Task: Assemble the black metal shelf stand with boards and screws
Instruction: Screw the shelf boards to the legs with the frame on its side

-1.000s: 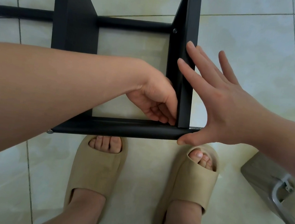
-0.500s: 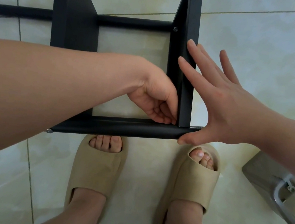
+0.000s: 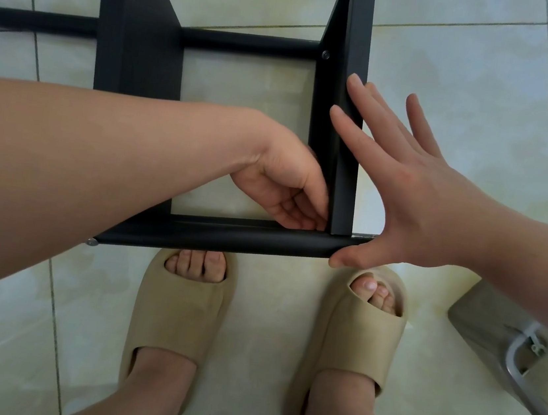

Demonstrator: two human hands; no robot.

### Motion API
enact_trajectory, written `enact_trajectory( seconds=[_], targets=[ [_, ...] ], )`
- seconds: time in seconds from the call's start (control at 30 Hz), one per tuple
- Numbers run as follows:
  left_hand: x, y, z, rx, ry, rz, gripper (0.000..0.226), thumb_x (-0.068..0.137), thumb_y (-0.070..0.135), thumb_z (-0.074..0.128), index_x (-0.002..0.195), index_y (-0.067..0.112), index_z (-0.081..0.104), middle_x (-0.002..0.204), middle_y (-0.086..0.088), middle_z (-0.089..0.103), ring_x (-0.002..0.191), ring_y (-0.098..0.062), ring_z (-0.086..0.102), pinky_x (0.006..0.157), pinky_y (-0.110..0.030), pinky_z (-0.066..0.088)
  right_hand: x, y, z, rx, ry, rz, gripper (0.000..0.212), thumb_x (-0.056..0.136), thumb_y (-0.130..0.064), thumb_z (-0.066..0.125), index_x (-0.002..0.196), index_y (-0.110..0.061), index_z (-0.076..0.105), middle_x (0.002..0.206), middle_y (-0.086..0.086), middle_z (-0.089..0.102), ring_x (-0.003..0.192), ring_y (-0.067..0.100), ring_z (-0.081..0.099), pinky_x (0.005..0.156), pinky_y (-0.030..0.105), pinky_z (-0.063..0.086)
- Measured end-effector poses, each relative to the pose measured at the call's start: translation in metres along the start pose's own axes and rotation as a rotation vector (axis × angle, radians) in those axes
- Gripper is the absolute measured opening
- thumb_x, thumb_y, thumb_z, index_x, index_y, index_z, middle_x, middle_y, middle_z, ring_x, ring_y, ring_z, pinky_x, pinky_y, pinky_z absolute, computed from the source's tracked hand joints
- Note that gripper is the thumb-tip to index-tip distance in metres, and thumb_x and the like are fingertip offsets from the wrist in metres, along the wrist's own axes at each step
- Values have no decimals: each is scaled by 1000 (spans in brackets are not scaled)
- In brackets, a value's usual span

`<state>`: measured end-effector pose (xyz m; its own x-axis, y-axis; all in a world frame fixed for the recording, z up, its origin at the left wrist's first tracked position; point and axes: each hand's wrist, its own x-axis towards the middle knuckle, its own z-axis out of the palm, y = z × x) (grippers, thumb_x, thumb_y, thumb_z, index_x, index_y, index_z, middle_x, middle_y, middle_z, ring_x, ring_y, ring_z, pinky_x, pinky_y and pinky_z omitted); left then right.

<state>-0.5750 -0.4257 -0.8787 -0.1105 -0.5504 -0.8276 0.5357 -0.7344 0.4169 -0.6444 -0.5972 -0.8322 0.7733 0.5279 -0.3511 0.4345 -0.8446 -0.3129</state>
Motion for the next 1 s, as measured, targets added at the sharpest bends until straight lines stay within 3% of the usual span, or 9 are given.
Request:
enact_trajectory(
  seconds=[0.13, 0.37, 0.57, 0.7, 1.0],
  targets=[
    [1, 3, 1, 34, 29, 43, 16, 92, -5, 57, 94, 7, 67, 86, -6, 67, 77, -14, 62, 79, -23, 53, 0, 0, 0, 3, -3, 2, 141, 59, -88, 59, 162, -9, 2, 167, 17, -12, 156, 28, -11, 123, 50, -12],
    [1, -2, 5, -71, 4, 105, 22, 91, -14, 53, 92, 3, 66, 92, -12, 68, 88, -21, 65, 94, -32, 52, 0, 0, 0, 15, 0, -1, 141, 59, -88, 58, 162, -9, 3, 167, 18, -12, 156, 28, -12, 123, 51, -12],
    [1, -3, 3, -10, 1, 10, 13, 95, 3, 56, 95, 7, 69, 87, -8, 69, 77, -16, 64, 81, -26, 53, 0, 0, 0, 12, -6, -1, 141, 60, -86, 61, 162, -9, 2, 167, 17, -13, 156, 29, -12, 123, 52, -12],
    [0, 3, 2, 65, 58, 0, 13, 93, 2, 60, 86, 9, 69, 75, -3, 69, 69, -11, 61, 72, -22, 53, 0, 0, 0, 22, -4, -1, 141, 60, -87, 60, 161, -9, 2, 167, 17, -13, 155, 29, -12, 123, 51, -12],
    [0, 5, 2, 67, 69, 19, 15, 91, -2, 60, 85, 8, 69, 75, -5, 68, 70, -12, 62, 73, -22, 55, 0, 0, 1, 18, -5, 1, 142, 59, -86, 62, 161, -9, 2, 167, 17, -13, 155, 29, -12, 123, 52, -11]
  ],
)
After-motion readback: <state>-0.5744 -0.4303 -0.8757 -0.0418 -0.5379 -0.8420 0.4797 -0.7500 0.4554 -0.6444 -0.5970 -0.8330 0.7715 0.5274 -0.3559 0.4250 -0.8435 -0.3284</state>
